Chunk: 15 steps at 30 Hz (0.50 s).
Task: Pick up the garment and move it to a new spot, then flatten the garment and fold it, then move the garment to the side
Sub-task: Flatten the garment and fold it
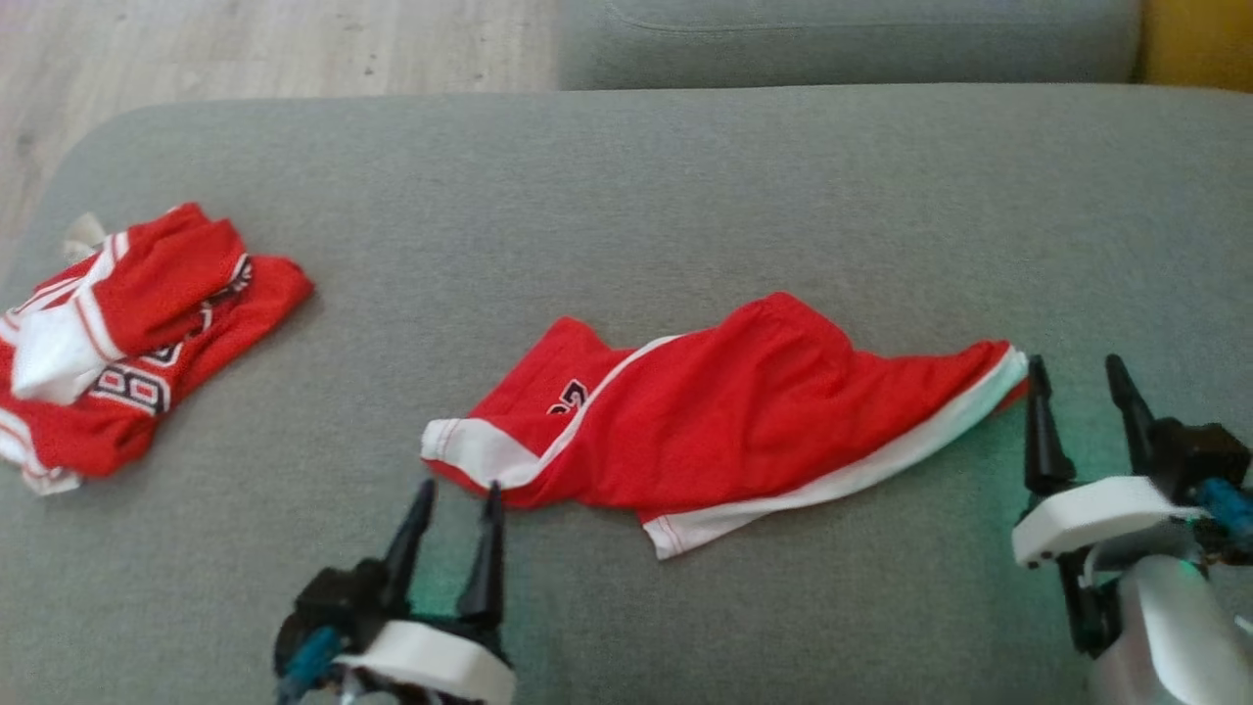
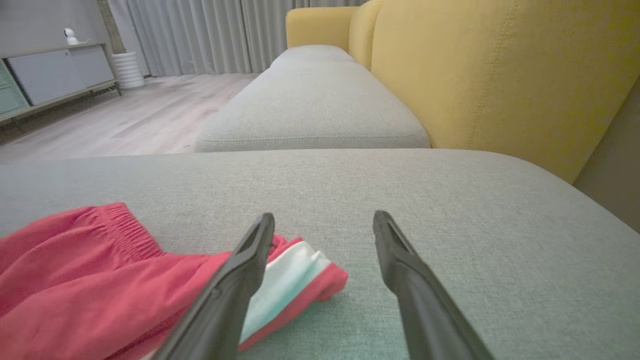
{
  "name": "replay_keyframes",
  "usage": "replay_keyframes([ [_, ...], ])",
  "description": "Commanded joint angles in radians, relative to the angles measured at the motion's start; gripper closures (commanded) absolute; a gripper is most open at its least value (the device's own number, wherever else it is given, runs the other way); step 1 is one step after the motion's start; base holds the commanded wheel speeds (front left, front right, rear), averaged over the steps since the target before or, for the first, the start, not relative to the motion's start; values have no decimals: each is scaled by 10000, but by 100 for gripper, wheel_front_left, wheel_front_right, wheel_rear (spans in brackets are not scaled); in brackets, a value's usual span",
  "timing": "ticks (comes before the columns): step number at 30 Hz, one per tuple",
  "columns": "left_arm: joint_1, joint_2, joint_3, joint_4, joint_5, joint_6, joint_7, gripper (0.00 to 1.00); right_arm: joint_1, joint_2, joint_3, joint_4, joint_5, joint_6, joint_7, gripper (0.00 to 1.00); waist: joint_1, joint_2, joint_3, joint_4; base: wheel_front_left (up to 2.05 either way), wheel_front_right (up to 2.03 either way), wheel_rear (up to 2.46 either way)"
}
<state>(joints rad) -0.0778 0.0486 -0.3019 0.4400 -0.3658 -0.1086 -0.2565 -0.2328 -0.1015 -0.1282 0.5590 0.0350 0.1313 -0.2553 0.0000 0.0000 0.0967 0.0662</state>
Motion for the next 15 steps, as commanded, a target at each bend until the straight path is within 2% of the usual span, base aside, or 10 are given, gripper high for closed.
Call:
replay_keyframes([
  [1,-538,16,119,-319,-60,-89,-53,0,-64,11,343,-428,43,-6,-65,0,0,0,73,-135,0,0,0],
  [7,-1222,16,-971,132,-42,-197,-53,0,69,263,1086,-1067,315,-6,-65,0,0,0,334,-619,0,0,0],
  [15,-2131,16,-995,1454,407,-187,-53,0,-110,277,1634,-1069,533,-6,-65,0,0,0,694,-1118,0,0,0],
])
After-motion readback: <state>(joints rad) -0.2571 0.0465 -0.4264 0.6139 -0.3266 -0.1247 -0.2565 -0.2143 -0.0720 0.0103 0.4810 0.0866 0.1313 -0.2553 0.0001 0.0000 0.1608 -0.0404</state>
